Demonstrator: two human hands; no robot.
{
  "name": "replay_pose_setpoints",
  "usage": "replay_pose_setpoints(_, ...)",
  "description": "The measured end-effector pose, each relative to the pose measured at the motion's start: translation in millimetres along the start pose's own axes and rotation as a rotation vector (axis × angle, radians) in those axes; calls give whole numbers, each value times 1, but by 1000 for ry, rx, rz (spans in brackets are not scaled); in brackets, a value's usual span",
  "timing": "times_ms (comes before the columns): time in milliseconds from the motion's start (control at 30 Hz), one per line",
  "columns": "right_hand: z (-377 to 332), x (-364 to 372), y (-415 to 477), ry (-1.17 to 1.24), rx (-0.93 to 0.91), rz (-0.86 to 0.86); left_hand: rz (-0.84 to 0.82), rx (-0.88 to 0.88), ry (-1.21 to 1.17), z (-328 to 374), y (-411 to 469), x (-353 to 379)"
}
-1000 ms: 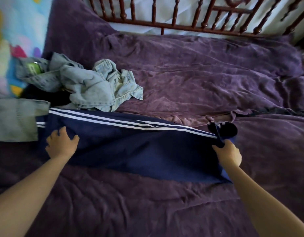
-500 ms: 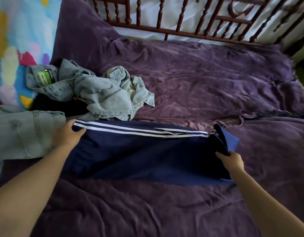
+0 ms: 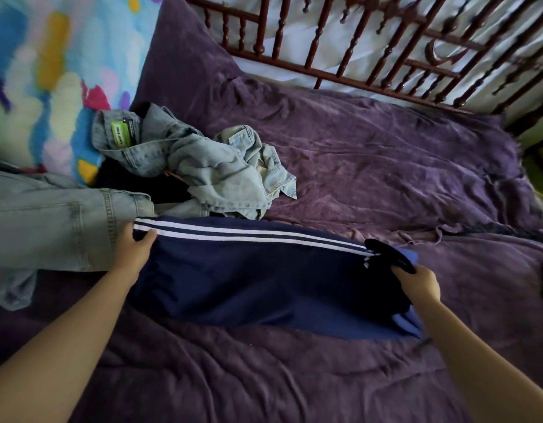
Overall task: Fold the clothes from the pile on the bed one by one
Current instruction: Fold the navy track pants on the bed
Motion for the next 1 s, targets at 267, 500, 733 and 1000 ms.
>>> replay_pose_setpoints(267,-113,21,-22,348,-261,160,3,6,36,8,18,-5)
replay_pose_setpoints(500,-138,120,-81,1,-168,-335,-27,14,194,6,28,-11)
replay_pose_setpoints(733,-235,140,-134,375,-235,-272,3,20,245,17,20,-17)
replay_pose_setpoints(1000,-232,189,-179,-120,-604,-476,-496,-544,-477,36,-47,20)
Point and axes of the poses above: each hand's wrist, its own y-axis towards the middle knuckle, its own x-axis out of the palm, z = x × y, the point moved 2 cm from there along y, towards the middle knuckle, and after that the axes turned 7 degrees about -x, right-handed, at the moved point
